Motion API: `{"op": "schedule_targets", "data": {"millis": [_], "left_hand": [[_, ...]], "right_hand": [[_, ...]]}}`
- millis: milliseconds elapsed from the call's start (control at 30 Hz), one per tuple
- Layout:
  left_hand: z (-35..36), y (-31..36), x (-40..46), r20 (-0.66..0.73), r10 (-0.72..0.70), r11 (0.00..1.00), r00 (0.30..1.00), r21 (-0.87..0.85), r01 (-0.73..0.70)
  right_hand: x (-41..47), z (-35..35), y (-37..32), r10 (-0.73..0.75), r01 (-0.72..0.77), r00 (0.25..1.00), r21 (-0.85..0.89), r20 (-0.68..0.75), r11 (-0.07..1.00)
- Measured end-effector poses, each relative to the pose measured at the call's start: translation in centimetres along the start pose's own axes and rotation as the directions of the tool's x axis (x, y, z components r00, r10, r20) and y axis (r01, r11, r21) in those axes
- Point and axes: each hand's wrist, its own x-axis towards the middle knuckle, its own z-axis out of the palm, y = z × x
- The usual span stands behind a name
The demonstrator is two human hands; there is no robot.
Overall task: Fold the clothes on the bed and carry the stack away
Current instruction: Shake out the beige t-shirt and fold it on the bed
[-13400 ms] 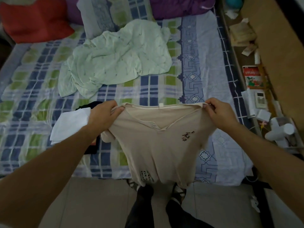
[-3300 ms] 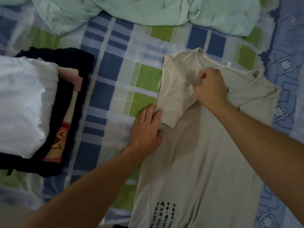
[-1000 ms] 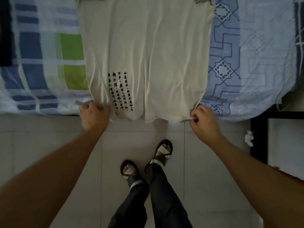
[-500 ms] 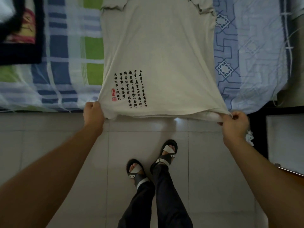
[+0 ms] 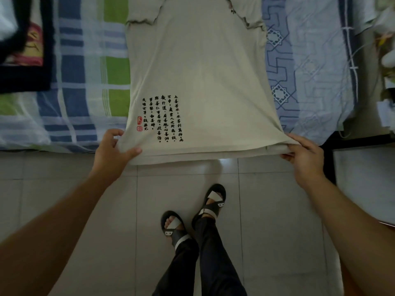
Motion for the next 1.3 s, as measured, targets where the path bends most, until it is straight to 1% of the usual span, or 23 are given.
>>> {"op": "schedule_targets", "data": {"millis": [67, 233, 300, 367, 400, 467, 533, 600, 700, 800, 900, 1033, 1167, 1233, 1300], "left_hand": [[-0.3, 0.1, -0.1, 0.032, 0.021, 0.998, 0.999, 0.054, -0.023], [-0.4, 0.7, -0.2, 0.146, 0.126, 0.978, 0.981, 0.146, -0.148], [-0.4, 0.8, -0.2, 0.166, 0.15, 0.964, 0.975, 0.193, -0.181], [-0.4, 0.6, -0.2, 0.128, 0.178, 0.945, 0.976, 0.256, -0.206], [-0.5, 0.5, -0.2, 0.093, 0.176, 0.942, 0.98, 0.272, -0.195], [-0.4, 0.4, -0.2, 0.015, 0.14, 0.953, 0.99, 0.269, -0.139], [0.0, 0.2, -0.2, -0.03, 0.101, 0.958, 0.994, 0.273, -0.089], [0.9, -0.1, -0.2, -0.04, 0.047, 0.962, 0.998, 0.269, -0.035], [3.2, -1.0, 0.3, 0.004, -0.041, 0.961, 0.999, 0.274, 0.038], [6.6, -1.5, 1.1, 0.028, -0.094, 0.963, 0.995, 0.255, 0.084], [10.3, -1.6, 2.0, -0.042, -0.07, 0.959, 0.997, 0.274, 0.079], [14.1, -2.6, 3.0, -0.16, -0.044, 0.927, 0.986, 0.361, 0.1], [14.9, -3.9, 3.9, -0.273, 0.06, 0.865, 0.96, 0.494, 0.086], [14.3, -4.3, 4.3, -0.286, 0.111, 0.876, 0.952, 0.48, 0.042], [13.2, -4.6, 4.3, -0.261, 0.156, 0.911, 0.953, 0.411, -0.037]], "right_hand": [[0.1, 0.0, -0.3, -0.011, 0.011, 1.0, -0.002, 0.012, 1.0], [0.4, -0.1, -0.6, -0.019, 0.02, 0.998, -0.028, 0.058, 0.999], [0.4, -0.3, -0.4, -0.022, 0.027, 0.997, -0.067, 0.08, 0.997], [0.2, -0.6, -0.2, -0.049, 0.059, 0.996, -0.142, 0.073, 0.988], [0.1, -0.7, -0.1, -0.069, 0.08, 0.996, -0.189, 0.065, 0.979], [-0.3, -1.0, 0.0, -0.114, 0.12, 0.993, -0.28, 0.038, 0.953], [-0.3, -1.4, 0.4, -0.171, 0.152, 0.985, -0.358, -0.019, 0.921], [-0.1, -1.6, 0.9, -0.207, 0.153, 0.975, -0.429, -0.081, 0.89], [0.8, -1.7, 1.8, -0.172, 0.081, 0.974, -0.481, -0.148, 0.873], [2.0, -1.5, 3.2, -0.202, 0.096, 0.968, -0.519, -0.152, 0.849], [2.9, -1.2, 4.7, -0.275, 0.177, 0.955, -0.527, -0.112, 0.831], [3.7, -0.8, 6.7, -0.296, 0.215, 0.95, -0.475, -0.102, 0.853], [4.0, -0.7, 7.9, -0.293, 0.218, 0.951, -0.453, -0.102, 0.865], [4.1, -0.4, 8.0, -0.281, 0.212, 0.954, -0.436, -0.102, 0.875], [4.1, -0.2, 7.8, -0.264, 0.198, 0.957, -0.399, -0.118, 0.895]]}}
